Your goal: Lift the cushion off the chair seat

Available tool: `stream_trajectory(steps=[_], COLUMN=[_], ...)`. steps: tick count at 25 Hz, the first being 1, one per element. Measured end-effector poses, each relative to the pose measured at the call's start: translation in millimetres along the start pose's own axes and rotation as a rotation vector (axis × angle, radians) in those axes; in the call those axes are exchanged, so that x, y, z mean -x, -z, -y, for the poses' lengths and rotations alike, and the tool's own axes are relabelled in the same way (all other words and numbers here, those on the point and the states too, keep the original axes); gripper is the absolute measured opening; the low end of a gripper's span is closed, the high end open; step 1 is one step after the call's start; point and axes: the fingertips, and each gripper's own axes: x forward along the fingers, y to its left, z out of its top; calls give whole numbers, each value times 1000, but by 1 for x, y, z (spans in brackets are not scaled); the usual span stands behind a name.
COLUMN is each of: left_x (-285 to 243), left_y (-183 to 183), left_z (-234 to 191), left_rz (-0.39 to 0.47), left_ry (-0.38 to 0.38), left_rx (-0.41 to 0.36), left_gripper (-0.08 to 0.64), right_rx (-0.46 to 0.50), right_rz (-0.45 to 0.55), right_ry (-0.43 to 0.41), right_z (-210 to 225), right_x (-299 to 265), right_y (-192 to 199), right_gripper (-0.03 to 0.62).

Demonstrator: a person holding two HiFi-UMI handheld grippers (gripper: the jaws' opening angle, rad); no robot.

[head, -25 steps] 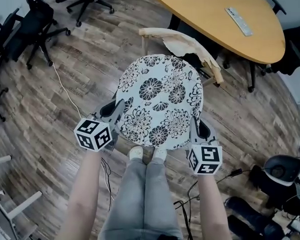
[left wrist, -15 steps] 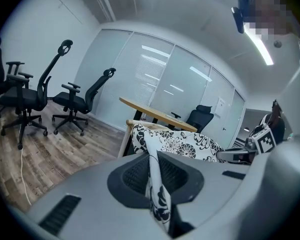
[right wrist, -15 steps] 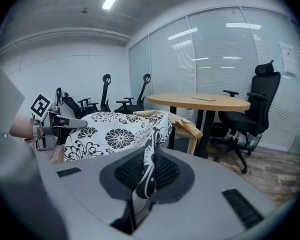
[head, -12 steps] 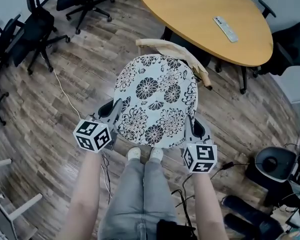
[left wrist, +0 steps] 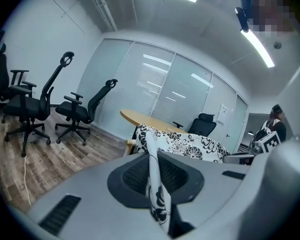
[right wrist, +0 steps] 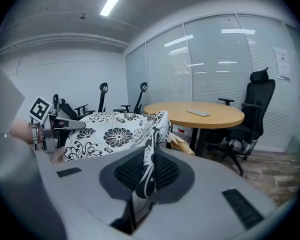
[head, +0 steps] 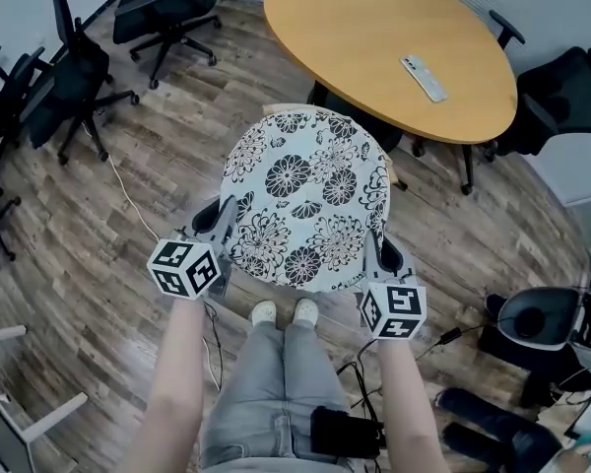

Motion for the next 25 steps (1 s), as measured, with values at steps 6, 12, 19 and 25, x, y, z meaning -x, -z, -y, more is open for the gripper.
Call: stream_trajectory(steps=[6,12,19,25], left_x=[5,5,18,38], left_y=[3,23,-9,-21], left_z=[8,5,21,36], left_rz=[26,41,86,141], left_ry=[1,-9,12,27], left_rx=[-22,-65,-94,-116], left_gripper=[34,34,34,34], right_rx=[-21,-25,-69,-68], right_rz=[44,92,149,226], right_ry=[19,17,27,17], right_z=[0,-3,-5,-19], right_x=[7,2,20,42], right_y=[13,35,5,-15], right_gripper=[43,43,43,43])
